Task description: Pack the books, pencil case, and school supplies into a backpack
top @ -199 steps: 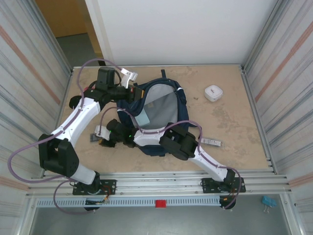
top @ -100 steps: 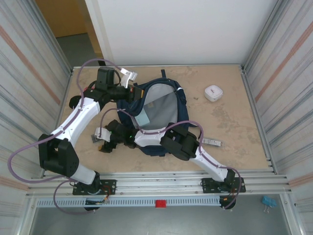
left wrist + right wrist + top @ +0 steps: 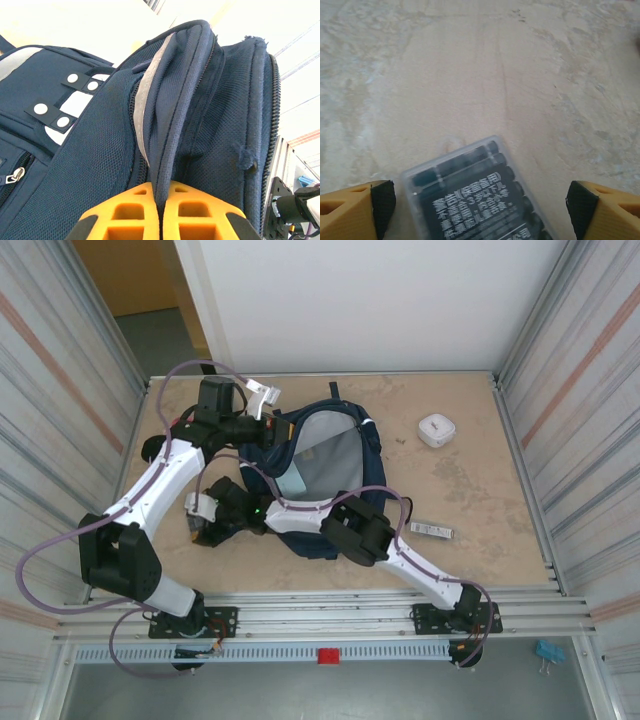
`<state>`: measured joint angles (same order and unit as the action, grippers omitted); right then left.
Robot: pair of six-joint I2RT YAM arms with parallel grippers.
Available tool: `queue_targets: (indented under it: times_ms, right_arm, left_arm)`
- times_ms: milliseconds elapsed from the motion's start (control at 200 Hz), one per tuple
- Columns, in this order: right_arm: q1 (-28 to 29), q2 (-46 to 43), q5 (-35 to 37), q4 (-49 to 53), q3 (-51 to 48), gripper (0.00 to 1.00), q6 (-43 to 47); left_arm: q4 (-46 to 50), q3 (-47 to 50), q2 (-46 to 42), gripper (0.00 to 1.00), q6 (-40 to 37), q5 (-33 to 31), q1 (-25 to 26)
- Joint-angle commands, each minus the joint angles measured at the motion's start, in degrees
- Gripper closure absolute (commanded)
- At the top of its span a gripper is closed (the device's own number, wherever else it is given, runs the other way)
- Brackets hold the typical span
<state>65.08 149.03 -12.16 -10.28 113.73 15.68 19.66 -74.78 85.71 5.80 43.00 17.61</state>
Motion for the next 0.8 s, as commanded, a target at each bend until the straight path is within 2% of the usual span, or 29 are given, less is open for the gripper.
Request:
queue_targets:
  times_ms: [0,175,316,536,636,797]
  right_arm:
    - [-0.9,3.7,-1.7,4.8,4.3,0.09,-0.6]
    - [-1.9,6.0,-3.3,13.3,9.5,0.14,0.0]
    - [-1.6,3.7,-4.4,20.0,8.4,0.22,0.4]
    - [-1.5,0.9,-5.8,27.8,8.1,0.40,-1.2]
    - [-1.0,2.1,-5.4,31.4,11.3,0.47,-1.2]
    - [-0.8,4.0,-4.5,39.1,16.9,0.53,-1.0]
  left_arm:
    - [-5.1,-2.0,-2.8,1.00,-0.3,2.0,-0.8]
    - [-4.0,-2.9,-2.1,1.00,-1.1,2.0,-0.8]
    - [-2.9,-3.4,-2.0,1.00,-2.2,1.6,-0.8]
    - [-2.7,-3.7,-2.0,1.00,-2.3,1.7,-0.9]
    - [-2.8,-4.0,-1.9,1.00,-2.1,1.7,-0.8]
    - [-2.7,-4.1,-2.2,1.00,-2.0,1.6,-0.8]
